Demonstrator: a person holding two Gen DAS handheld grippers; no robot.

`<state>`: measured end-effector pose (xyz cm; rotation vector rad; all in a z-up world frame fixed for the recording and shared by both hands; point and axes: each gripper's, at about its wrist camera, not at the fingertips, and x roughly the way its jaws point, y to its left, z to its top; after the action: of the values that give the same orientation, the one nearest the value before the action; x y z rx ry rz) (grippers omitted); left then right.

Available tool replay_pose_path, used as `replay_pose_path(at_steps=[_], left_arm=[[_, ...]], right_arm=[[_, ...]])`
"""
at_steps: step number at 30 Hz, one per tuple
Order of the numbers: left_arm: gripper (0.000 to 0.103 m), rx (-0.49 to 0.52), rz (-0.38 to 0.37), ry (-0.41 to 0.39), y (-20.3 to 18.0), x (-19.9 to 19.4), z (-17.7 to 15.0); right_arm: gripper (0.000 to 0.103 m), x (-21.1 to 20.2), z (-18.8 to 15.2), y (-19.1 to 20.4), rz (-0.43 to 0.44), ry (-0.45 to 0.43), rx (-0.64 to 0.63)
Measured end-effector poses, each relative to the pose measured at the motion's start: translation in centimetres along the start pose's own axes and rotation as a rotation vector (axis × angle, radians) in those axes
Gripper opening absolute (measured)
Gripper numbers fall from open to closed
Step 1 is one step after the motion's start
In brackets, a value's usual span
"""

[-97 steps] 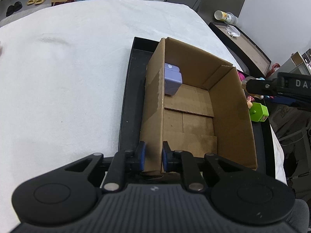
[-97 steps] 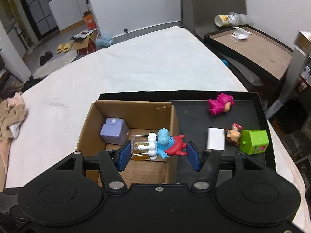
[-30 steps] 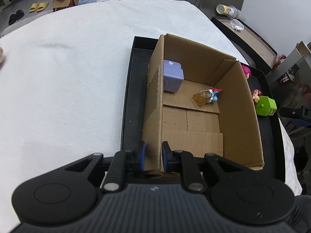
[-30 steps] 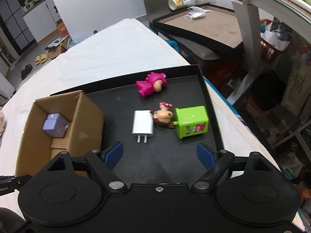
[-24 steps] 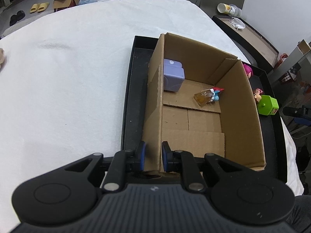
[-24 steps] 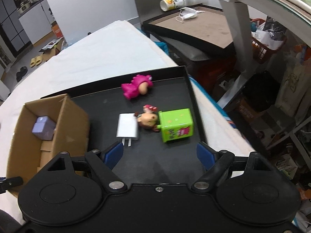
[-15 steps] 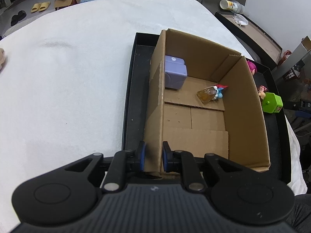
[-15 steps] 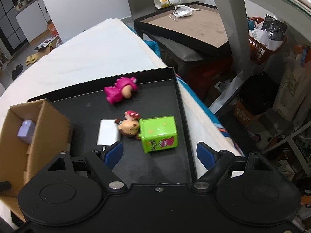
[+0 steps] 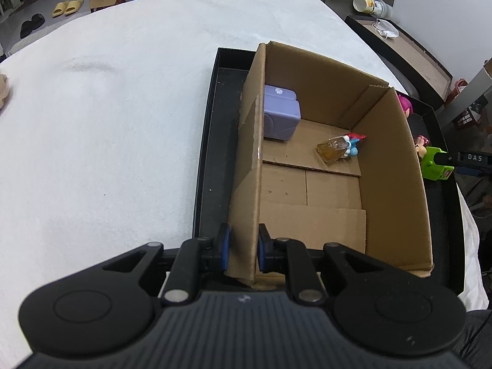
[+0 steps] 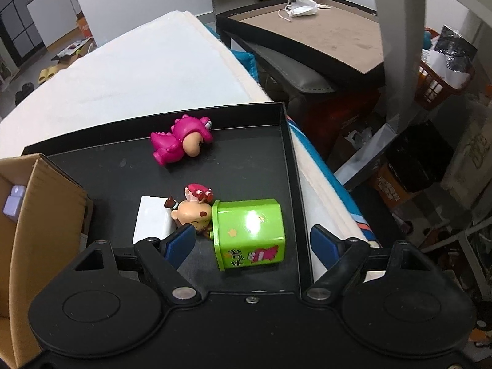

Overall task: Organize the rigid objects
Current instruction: 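Move the right tool to the green box-shaped toy, then grasp the green toy with the right tool and lift it toward the box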

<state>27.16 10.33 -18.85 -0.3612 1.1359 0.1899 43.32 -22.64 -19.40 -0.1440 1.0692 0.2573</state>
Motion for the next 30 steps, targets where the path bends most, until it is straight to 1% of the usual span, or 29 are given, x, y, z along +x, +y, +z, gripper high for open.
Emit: replay_pose_path(at_steps=[1, 2, 9, 18, 30], left_arm=[[0.016, -0.001, 0.0, 0.0, 0.0, 0.0, 0.0], [0.016, -0.002, 0.0, 0.001, 0.0, 0.0, 0.0], [0.016, -0.006, -0.006, 0.0, 0.1, 0.0, 0.0], [0.016, -0.01, -0.017, -0.005, 0.2, -0.2, -0.2], [0.016, -0.023, -0.053, -0.035, 0.8, -1.5, -0.5]], right_arm=[[0.052, 0.1, 0.0, 0.1, 0.002, 0.003, -0.004], [0.048, 0.2, 0.1, 0.1, 0.002, 0.014, -0.007], [0.048, -0.9, -0.2, 0.5, 0.006, 0.004, -0.003], [0.048, -3.4, -0.3, 1.4, 0.01, -0.022, -0.006], [0.048, -6.6, 0.5, 4.2, 0.026, -0.079, -0.044]])
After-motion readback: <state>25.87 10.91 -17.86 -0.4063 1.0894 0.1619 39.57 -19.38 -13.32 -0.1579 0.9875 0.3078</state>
